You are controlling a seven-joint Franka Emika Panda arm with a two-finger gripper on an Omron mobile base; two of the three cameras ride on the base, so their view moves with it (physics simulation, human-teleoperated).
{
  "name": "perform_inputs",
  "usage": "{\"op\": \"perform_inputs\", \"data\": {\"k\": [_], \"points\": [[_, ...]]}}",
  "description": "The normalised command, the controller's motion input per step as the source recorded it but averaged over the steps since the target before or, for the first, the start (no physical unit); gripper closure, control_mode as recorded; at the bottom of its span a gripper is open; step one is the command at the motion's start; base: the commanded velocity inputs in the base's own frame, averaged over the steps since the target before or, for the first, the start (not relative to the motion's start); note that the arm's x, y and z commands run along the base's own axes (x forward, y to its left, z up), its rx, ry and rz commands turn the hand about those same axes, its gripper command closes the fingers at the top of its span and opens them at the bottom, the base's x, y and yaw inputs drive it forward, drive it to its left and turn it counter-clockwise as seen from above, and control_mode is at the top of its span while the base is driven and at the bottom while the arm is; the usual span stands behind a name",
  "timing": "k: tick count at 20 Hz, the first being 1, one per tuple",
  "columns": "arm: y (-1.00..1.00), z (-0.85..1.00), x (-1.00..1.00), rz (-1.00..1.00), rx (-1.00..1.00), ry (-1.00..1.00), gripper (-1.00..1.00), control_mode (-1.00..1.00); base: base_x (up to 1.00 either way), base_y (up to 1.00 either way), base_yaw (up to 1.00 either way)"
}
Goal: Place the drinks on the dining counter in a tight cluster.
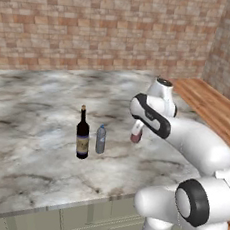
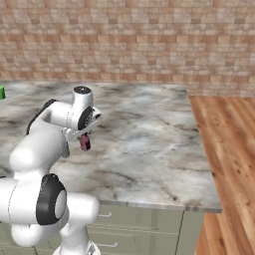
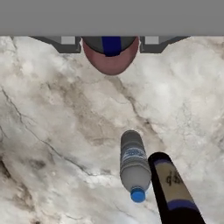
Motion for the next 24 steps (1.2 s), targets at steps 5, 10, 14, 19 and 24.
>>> {"op": "perform_inputs", "data": {"k": [5, 10, 14, 19, 24], "points": [[0.15, -0.19, 0.39, 0.08, -0.04, 0.00, 1.00, -1.00, 0.00, 0.00, 0.00], [0.10, -0.06, 0.48, 0.08, 0.00, 0.08, 1.00, -1.00, 0.00, 0.00, 0.00], [0.01, -0.18, 0.54, 0.06, 0.00, 0.21, 1.00, -1.00, 0.00, 0.00, 0.00], [0.08, -0.16, 0.32, 0.06, 0.00, 0.18, 1.00, -1.00, 0.00, 0.00, 0.00], [0.20, -0.17, 0.17, 0.02, 0.00, 0.06, 1.00, -1.00, 0.00, 0.00, 0.00]]}}
